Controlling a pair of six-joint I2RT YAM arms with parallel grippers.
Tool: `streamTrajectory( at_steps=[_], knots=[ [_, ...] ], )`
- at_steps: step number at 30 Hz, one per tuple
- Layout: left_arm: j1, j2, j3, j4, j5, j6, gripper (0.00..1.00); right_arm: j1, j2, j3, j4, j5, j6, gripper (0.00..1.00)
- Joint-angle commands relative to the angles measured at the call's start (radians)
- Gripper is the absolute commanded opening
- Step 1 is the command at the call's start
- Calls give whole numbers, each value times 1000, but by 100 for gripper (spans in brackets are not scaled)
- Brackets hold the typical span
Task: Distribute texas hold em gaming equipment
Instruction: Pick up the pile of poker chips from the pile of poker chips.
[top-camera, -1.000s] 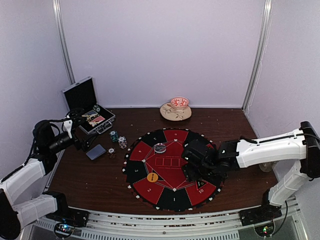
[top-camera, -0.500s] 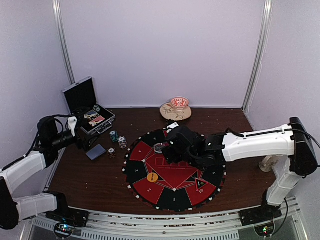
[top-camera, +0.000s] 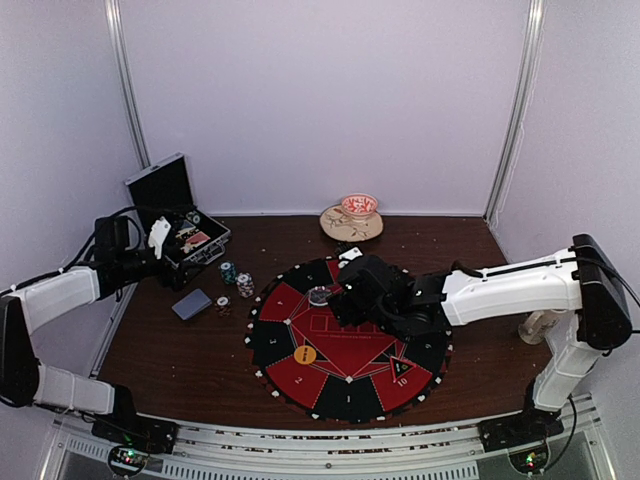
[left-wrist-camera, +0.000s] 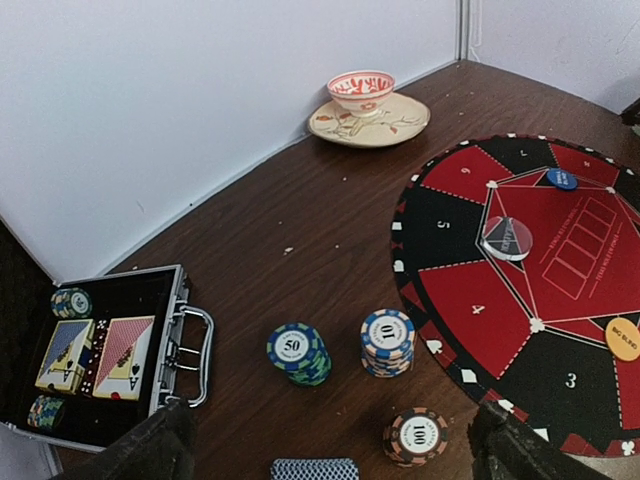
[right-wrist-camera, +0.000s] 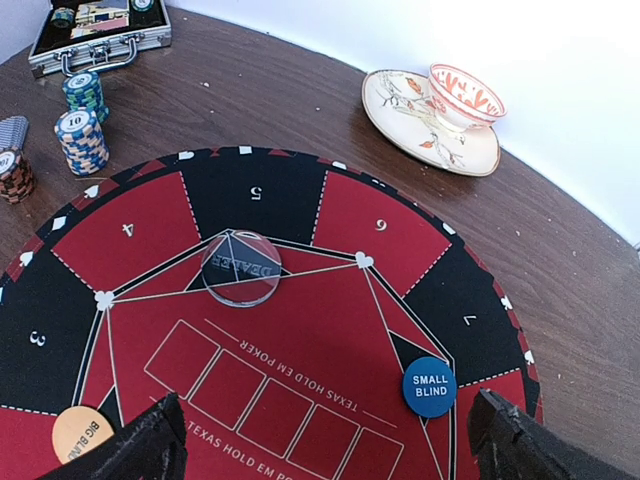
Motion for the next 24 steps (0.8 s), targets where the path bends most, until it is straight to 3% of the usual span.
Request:
streamTrajectory(
  at_steps=[1,6,14,24],
  knots=[
    [-7,47,91,-6,-53,-10,98,-3,-55,-10,-35,9,26,100],
    [-26,189,278,-174,-43,57,98,-3,-138,-81,-82,25,46,100],
    [-95,454,519,-311,-193,26,98,-4,-248,-224,7,-2,106,100],
    [-111,512,529,-339,-217,-7,97,-4,-147,-189,19,-9,118,99]
  ],
)
